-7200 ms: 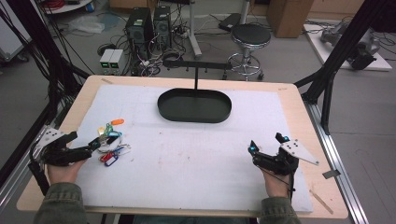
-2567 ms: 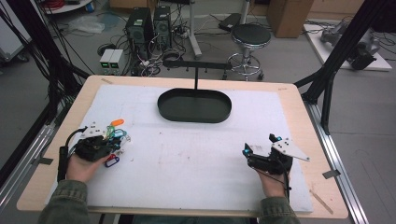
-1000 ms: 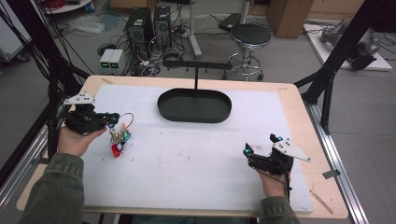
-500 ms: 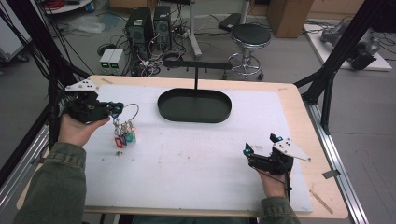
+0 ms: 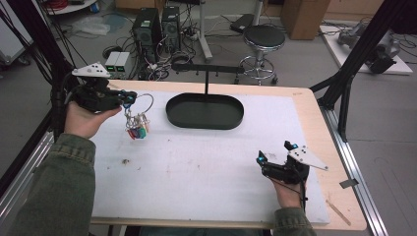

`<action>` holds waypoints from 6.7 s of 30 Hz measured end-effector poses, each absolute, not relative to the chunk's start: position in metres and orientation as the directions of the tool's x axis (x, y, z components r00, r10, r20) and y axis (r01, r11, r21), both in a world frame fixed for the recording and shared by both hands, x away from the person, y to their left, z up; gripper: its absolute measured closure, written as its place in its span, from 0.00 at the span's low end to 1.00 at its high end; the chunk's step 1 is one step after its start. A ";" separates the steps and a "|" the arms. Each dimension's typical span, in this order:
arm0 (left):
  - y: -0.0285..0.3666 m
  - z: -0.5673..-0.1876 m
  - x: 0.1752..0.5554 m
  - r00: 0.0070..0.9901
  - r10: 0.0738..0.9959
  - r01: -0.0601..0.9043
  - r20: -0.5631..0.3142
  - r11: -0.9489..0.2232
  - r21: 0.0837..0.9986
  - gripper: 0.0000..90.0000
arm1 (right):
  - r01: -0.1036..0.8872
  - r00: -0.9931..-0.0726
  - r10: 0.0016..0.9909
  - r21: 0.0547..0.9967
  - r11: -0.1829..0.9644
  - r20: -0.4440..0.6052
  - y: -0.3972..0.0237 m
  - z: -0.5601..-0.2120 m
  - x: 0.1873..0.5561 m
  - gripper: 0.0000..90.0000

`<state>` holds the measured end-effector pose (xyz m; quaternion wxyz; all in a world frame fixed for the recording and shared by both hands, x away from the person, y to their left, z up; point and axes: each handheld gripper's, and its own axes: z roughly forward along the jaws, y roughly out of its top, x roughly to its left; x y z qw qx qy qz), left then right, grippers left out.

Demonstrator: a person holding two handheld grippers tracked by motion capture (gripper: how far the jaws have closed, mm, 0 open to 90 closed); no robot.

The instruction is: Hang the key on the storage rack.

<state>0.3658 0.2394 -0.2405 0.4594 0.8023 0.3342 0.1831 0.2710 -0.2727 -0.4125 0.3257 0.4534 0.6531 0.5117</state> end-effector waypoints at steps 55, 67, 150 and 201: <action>0.150 -0.222 0.448 0.771 0.637 0.338 -0.017 -0.385 0.859 0.96 | 0.255 -0.393 0.918 0.966 0.049 0.057 -0.273 -0.412 0.269 0.00; 0.132 -0.233 0.466 0.775 0.631 0.345 -0.036 -0.376 0.860 0.96 | 0.262 -0.387 0.920 0.964 0.047 0.060 -0.274 -0.412 0.269 0.00; 0.102 -0.291 0.491 0.729 0.680 0.408 -0.080 -0.338 0.848 0.02 | 0.261 -0.397 0.914 0.965 0.029 0.080 -0.278 -0.412 0.269 0.00; 0.205 -0.332 0.407 0.656 0.741 0.435 -0.142 -0.217 0.874 0.02 | 0.279 -0.395 0.916 0.959 0.049 0.068 -0.273 -0.413 0.270 0.00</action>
